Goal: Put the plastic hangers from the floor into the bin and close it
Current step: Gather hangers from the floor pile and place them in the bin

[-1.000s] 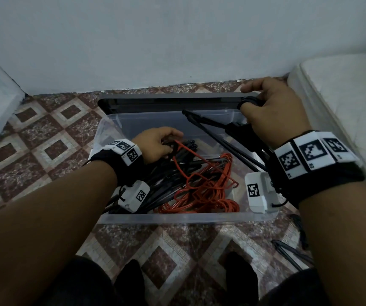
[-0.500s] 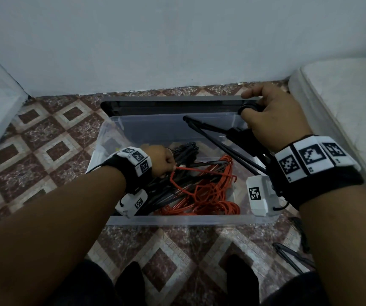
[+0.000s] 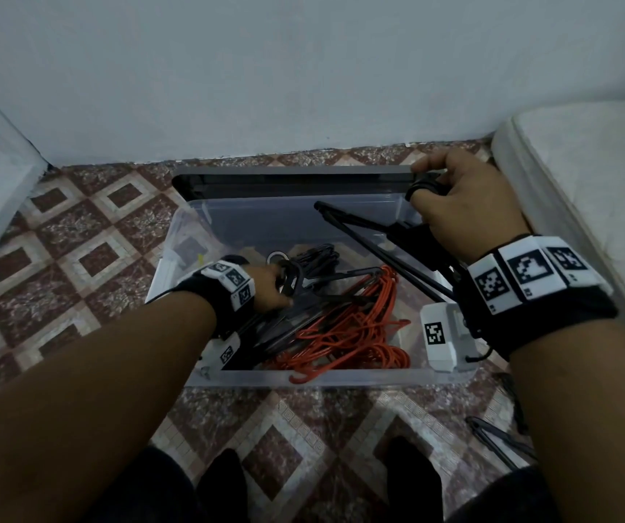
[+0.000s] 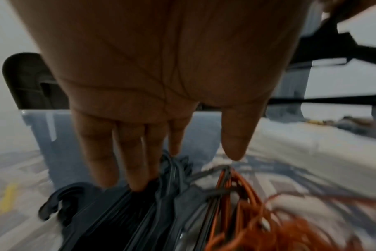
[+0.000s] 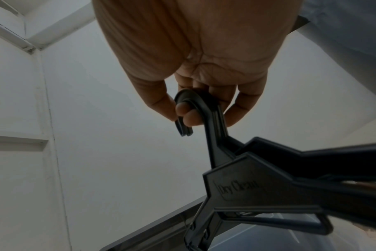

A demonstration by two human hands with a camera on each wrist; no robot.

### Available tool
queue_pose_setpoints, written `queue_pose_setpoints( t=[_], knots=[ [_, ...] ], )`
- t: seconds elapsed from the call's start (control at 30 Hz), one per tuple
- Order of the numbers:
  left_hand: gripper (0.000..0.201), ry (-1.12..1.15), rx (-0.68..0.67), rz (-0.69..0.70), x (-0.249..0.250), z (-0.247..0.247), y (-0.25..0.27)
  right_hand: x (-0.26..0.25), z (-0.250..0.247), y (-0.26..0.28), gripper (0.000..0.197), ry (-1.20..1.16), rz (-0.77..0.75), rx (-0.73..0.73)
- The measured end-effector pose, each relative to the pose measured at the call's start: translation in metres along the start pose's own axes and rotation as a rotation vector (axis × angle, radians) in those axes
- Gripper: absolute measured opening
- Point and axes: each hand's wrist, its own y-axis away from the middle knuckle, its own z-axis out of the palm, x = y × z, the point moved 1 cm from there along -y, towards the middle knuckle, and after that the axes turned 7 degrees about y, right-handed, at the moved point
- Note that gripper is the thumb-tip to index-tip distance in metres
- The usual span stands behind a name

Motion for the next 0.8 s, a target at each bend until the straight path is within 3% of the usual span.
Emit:
queue_pose_setpoints(
  t=[0.07, 0.1, 0.3, 0.4, 0.47, 0.63, 0.8],
  knots=[
    [0.047, -0.106, -0.161, -0.005, -0.007, 0.020, -0.003, -0.001, 0.000, 0.000, 0.026, 0.008, 0.002, -0.003],
    [0.041, -0.133, -0.170, -0.009, -0.010, 0.026, -0.005, -0.001, 0.000, 0.000, 0.026, 0.010, 0.003, -0.004],
    [0.036, -0.032, 0.236, -0.096, -0.012, -0.006, -0.036, -0.004, 0.000, 0.001, 0.027, 0.007, 0.007, 0.005],
    [0.067, 0.020, 0.256, -0.128, -0.006, -0.014, -0.057, -0.003, 0.002, -0.001, 0.027, 0.004, -0.014, 0.000],
    [0.073, 0.011, 0.227, -0.089, 0.001, -0.007, -0.067, -0.001, 0.003, -0.003, 0.026, 0.009, -0.014, -0.003],
    [0.045, -0.068, 0.118, 0.004, 0.017, 0.008, -0.078, 0.005, 0.005, -0.007, 0.025, 0.031, -0.020, -0.014],
    [0.027, 0.008, 0.206, 0.098, 0.035, -0.009, -0.054, 0.008, 0.001, -0.011, 0.023, -0.004, -0.001, -0.008]
  ],
)
